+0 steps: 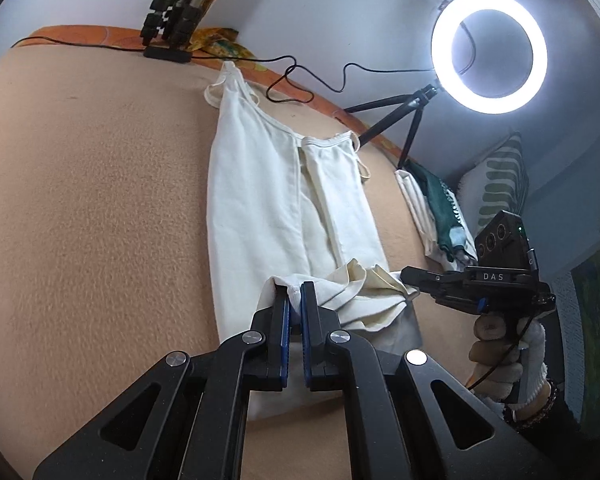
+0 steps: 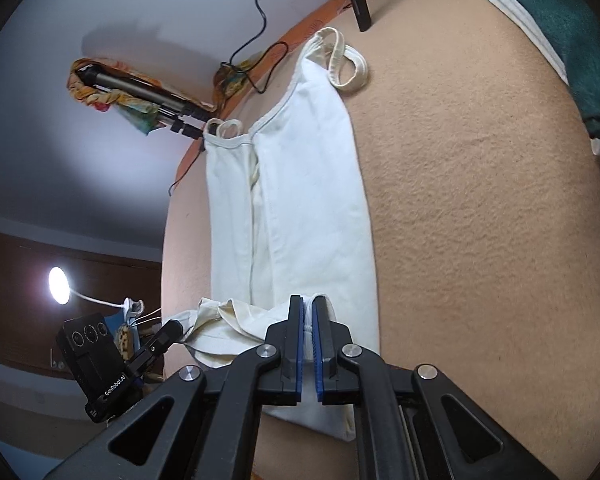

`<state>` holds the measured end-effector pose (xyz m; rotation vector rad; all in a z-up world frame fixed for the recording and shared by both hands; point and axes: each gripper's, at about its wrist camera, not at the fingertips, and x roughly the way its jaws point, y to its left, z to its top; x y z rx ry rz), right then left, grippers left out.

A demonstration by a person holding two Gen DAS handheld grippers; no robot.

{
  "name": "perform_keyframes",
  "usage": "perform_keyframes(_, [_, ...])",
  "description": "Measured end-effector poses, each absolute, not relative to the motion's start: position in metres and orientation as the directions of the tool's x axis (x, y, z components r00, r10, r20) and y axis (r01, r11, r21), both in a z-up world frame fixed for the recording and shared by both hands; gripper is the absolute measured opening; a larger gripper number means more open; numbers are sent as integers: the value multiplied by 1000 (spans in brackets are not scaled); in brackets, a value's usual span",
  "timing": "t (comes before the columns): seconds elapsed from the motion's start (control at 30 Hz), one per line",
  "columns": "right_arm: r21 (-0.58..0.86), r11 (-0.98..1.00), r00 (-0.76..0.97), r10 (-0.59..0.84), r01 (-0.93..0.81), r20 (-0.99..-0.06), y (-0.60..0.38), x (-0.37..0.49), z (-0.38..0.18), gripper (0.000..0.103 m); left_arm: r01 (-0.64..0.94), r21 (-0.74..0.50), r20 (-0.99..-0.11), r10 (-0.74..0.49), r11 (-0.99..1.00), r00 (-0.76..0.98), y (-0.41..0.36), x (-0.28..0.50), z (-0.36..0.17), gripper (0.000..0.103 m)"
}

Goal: Fold small clothes
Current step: 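Lift the hem with both tools and fold it toward the straps, then open both tools and withdraw them from the folded camisole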

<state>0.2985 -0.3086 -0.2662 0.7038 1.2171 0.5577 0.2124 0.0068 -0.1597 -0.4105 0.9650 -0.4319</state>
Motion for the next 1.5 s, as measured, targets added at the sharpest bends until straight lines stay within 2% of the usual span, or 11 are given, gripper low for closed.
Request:
perform_keyframes(0.17, [727, 687, 254, 705, -15, -661, -305, 306, -272, 2, 159, -498, -709, -507, 852, 490, 6, 222, -169, 4])
perform_keyframes(0.27, [693, 718, 267, 683, -69, -680, -304, 306, -263, 11, 161, -474, -723, -488, 865, 489, 4, 225, -169, 11])
perform_keyframes(0.33, [666, 738, 303, 662, -106, -686, -306, 301, -252, 50, 177, -466, -718, -488, 867, 496, 4, 224, -165, 16])
perform_keyframes(0.37, [651, 750, 326, 649, -122, -687, -307, 298, -245, 55, 188, -451, -711, -478, 873, 515, 5, 221, -160, 23])
perform_keyframes(0.43, [605, 773, 358, 629, -194, -690, -304, 286, -231, 50, 213, -425, -690, -467, 880, 553, 6, 213, -150, 27])
perform_keyframes(0.5, [575, 765, 361, 644, -290, -675, -295, 271, -219, 36, 272, -398, -674, -481, 876, 561, 3, 202, -141, 27])
perform_keyframes(0.63, [519, 727, 307, 671, -449, -675, -264, 252, -211, 28, 393, -313, -702, -489, 865, 517, -19, 187, -143, 27])
perform_keyframes(0.83, [485, 745, 317, 647, -458, -694, -239, 269, -226, 28, 378, -312, -752, -470, 872, 462, -31, 204, -169, 26])
perform_keyframes(1.03, [327, 895, 447, 436, -303, -781, -260, 288, -239, 28, 355, -181, -771, -357, 917, 527, -33, 218, -174, 26])
perform_keyframes(1.13, [342, 892, 481, 448, -295, -754, -274, 289, -235, 43, 343, -175, -765, -347, 923, 542, -25, 221, -174, 26])
perform_keyframes(1.5, [349, 869, 437, 481, -350, -760, -266, 301, -243, 34, 355, -153, -772, -335, 922, 540, -28, 221, -178, 27])
